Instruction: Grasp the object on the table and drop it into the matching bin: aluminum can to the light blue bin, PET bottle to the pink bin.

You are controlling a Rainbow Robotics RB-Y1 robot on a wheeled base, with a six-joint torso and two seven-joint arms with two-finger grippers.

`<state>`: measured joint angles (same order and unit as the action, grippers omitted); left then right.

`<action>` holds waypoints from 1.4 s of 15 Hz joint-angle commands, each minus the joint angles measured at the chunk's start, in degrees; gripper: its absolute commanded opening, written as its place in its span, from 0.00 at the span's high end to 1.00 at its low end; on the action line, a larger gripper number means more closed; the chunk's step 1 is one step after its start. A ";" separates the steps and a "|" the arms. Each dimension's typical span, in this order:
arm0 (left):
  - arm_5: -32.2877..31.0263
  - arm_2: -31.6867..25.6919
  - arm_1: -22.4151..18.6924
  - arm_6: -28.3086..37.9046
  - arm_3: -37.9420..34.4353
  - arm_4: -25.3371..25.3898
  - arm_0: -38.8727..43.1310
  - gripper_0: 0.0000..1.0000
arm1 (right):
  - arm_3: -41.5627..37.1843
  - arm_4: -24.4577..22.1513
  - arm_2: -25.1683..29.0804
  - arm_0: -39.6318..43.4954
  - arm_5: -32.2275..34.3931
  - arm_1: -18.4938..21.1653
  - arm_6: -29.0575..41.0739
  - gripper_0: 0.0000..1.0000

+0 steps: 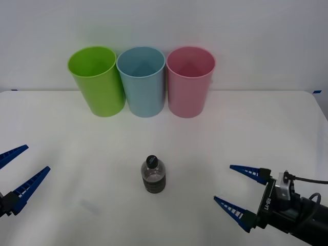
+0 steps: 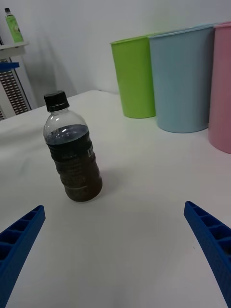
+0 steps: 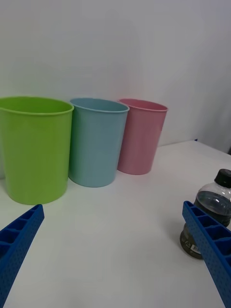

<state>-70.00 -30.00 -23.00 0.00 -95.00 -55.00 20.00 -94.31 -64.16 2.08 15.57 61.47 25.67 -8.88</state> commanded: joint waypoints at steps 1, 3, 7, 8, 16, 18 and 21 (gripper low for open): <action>0.00 0.00 0.00 0.00 0.00 0.00 0.00 0.00 | 0.00 0.00 -3.84 -1.07 -3.37 -0.01 -1.22 0.00; 0.00 0.00 0.00 0.00 0.00 0.00 0.00 0.00 | 0.00 0.00 -6.30 -1.95 -5.48 -0.09 -1.93 0.00; 0.00 0.00 0.00 0.00 0.00 0.00 0.00 0.00 | 0.00 0.09 -11.40 -3.71 -10.23 -0.18 -2.98 0.00; 0.00 0.00 0.00 0.00 0.00 0.00 0.00 0.00 | 0.00 0.09 -12.63 -4.15 -11.37 -0.18 -3.25 0.00; 0.00 0.00 0.00 0.00 0.00 0.00 0.00 0.00 | 0.00 0.00 -21.33 -7.31 -21.30 -0.36 -3.86 0.00; 0.00 0.00 0.00 0.00 0.00 0.00 0.00 0.00 | 0.00 0.00 -23.53 -8.10 -24.11 -0.53 -3.95 0.00; 0.00 0.00 0.00 0.00 0.00 0.00 0.00 0.00 | 0.00 -0.44 -25.99 -8.98 -27.89 -1.32 -4.12 0.00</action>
<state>-70.00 -30.00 -23.00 0.00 -95.00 -55.00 20.00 -94.31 -64.29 -23.37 6.79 34.49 24.61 -12.95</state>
